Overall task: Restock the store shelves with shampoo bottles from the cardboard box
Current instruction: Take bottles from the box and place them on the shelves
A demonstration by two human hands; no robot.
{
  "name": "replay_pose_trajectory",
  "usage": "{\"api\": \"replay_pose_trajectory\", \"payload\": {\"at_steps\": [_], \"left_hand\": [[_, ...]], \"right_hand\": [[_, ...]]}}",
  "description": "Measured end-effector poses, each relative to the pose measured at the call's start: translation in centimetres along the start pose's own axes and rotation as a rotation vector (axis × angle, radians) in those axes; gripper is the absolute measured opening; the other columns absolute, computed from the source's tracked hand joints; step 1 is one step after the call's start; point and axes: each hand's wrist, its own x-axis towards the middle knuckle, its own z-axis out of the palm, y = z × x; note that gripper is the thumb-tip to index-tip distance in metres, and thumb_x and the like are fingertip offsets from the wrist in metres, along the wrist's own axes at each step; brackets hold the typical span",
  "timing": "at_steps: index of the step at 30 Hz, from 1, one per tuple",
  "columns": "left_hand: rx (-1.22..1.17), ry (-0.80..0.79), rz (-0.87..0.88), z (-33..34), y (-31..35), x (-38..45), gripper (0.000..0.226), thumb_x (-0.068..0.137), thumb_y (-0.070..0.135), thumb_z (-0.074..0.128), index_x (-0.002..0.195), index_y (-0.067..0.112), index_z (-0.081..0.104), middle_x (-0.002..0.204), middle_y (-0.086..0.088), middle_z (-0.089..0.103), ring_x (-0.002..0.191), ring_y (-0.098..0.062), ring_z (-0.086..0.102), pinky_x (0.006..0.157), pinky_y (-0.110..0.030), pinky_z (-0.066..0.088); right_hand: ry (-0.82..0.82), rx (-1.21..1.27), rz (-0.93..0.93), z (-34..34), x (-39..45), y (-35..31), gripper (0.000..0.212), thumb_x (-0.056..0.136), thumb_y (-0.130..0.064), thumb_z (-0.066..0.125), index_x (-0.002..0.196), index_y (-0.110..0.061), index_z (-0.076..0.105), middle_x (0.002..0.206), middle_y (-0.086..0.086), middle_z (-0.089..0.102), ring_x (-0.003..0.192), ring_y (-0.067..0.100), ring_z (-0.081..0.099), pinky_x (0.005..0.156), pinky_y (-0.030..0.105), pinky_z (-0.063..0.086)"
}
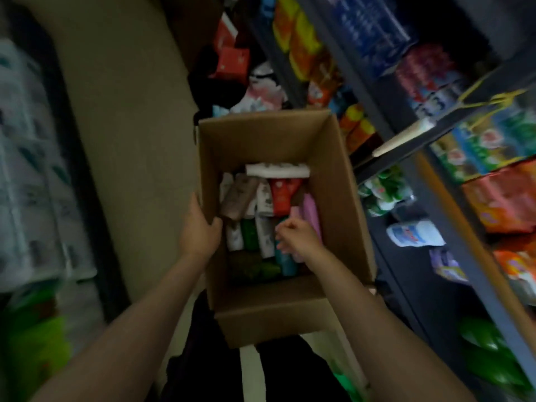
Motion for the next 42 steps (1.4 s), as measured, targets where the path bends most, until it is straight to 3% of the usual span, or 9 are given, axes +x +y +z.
{"api": "replay_pose_trajectory", "payload": {"at_steps": [4, 8, 12, 17, 23, 29, 32, 38, 42], "left_hand": [[-0.026, 0.031, 0.029, -0.2, 0.9, 2.5, 0.068, 0.1, 0.024, 0.053, 0.158, 0.021, 0.018, 0.155, -0.006, 0.04, 0.134, -0.028, 0.047, 0.11, -0.043, 0.042], [-0.01, 0.092, -0.013, 0.5, 3.4, 4.9, 0.057, 0.099, 0.026, 0.055, 0.15, 0.019, 0.031, 0.133, -0.011, 0.058, 0.113, -0.031, 0.061, 0.085, -0.036, 0.051], [0.002, 0.089, -0.003, 1.5, 3.1, 5.6, 0.063, 0.097, 0.03, 0.058, 0.152, 0.022, 0.027, 0.123, -0.01, 0.063, 0.097, -0.027, 0.065, 0.073, -0.039, 0.056], [0.037, 0.107, -0.033, 1.1, 2.1, 5.7, 0.057, 0.098, 0.031, 0.056, 0.149, 0.019, 0.033, 0.12, -0.009, 0.064, 0.095, -0.026, 0.066, 0.067, -0.032, 0.052], [0.039, 0.123, -0.01, 1.5, 2.9, 5.9, 0.058, 0.098, 0.03, 0.057, 0.149, 0.019, 0.034, 0.125, -0.008, 0.061, 0.099, -0.024, 0.064, 0.072, -0.033, 0.053], [0.051, 0.133, 0.003, 1.3, 2.7, 5.6, 0.06, 0.098, 0.031, 0.057, 0.151, 0.019, 0.031, 0.132, -0.009, 0.059, 0.103, -0.025, 0.064, 0.075, -0.036, 0.056], [0.054, 0.14, 0.005, 1.2, 2.6, 5.6, 0.062, 0.098, 0.03, 0.057, 0.152, 0.02, 0.028, 0.134, -0.008, 0.058, 0.107, -0.025, 0.063, 0.073, -0.029, 0.048], [0.055, 0.147, 0.005, 1.4, 2.5, 5.7, 0.06, 0.098, 0.031, 0.057, 0.15, 0.018, 0.032, 0.126, -0.01, 0.062, 0.102, -0.025, 0.065, 0.071, -0.03, 0.05], [0.059, 0.148, 0.016, 1.3, 2.6, 5.6, 0.062, 0.098, 0.03, 0.057, 0.152, 0.018, 0.029, 0.128, -0.008, 0.06, 0.103, -0.025, 0.064, 0.071, -0.03, 0.049]], "right_hand": [[0.049, 0.152, 0.168, 2.1, 4.1, 0.0, 0.014, 0.1, -0.014, 0.049, 0.089, -0.018, 0.057, 0.087, 0.006, 0.063, 0.073, 0.016, 0.063, 0.055, 0.025, 0.05], [0.118, 0.384, 0.258, 2.9, 7.6, -0.1, 0.013, 0.099, -0.011, 0.051, 0.11, -0.011, 0.056, 0.105, 0.007, 0.06, 0.101, 0.024, 0.06, 0.071, 0.032, 0.054], [0.12, 0.588, 0.329, 3.1, 11.1, 0.7, 0.026, 0.097, -0.015, 0.056, 0.122, -0.015, 0.051, 0.118, 0.009, 0.056, 0.102, 0.021, 0.055, 0.09, 0.039, 0.051], [0.167, 0.65, 0.355, 3.5, 14.4, 1.3, 0.049, 0.092, -0.012, 0.06, 0.139, -0.016, 0.044, 0.123, 0.01, 0.058, 0.099, 0.022, 0.057, 0.08, 0.038, 0.051], [0.223, 0.711, 0.35, 3.3, 16.9, 1.4, 0.051, 0.092, -0.009, 0.06, 0.139, -0.015, 0.044, 0.131, 0.014, 0.057, 0.103, 0.025, 0.059, 0.087, 0.04, 0.051], [0.105, 0.706, 0.349, 3.8, 18.1, -0.8, 0.048, 0.096, -0.016, 0.06, 0.14, -0.007, 0.044, 0.129, 0.013, 0.058, 0.11, 0.027, 0.06, 0.069, 0.031, 0.054], [0.051, 0.648, 0.385, 4.9, 18.5, -1.4, 0.045, 0.096, -0.018, 0.061, 0.137, -0.005, 0.047, 0.118, 0.013, 0.064, 0.086, 0.02, 0.062, 0.065, 0.028, 0.052], [0.024, 0.673, 0.418, 6.2, 19.4, -2.2, 0.024, 0.094, -0.019, 0.064, 0.114, -0.009, 0.056, 0.086, 0.009, 0.063, 0.073, 0.018, 0.058, 0.098, 0.033, 0.047], [0.005, 0.67, 0.429, 5.6, 17.8, -2.3, 0.03, 0.091, -0.022, 0.066, 0.117, -0.01, 0.057, 0.086, 0.008, 0.065, 0.07, 0.017, 0.058, 0.07, 0.028, 0.049]]}}
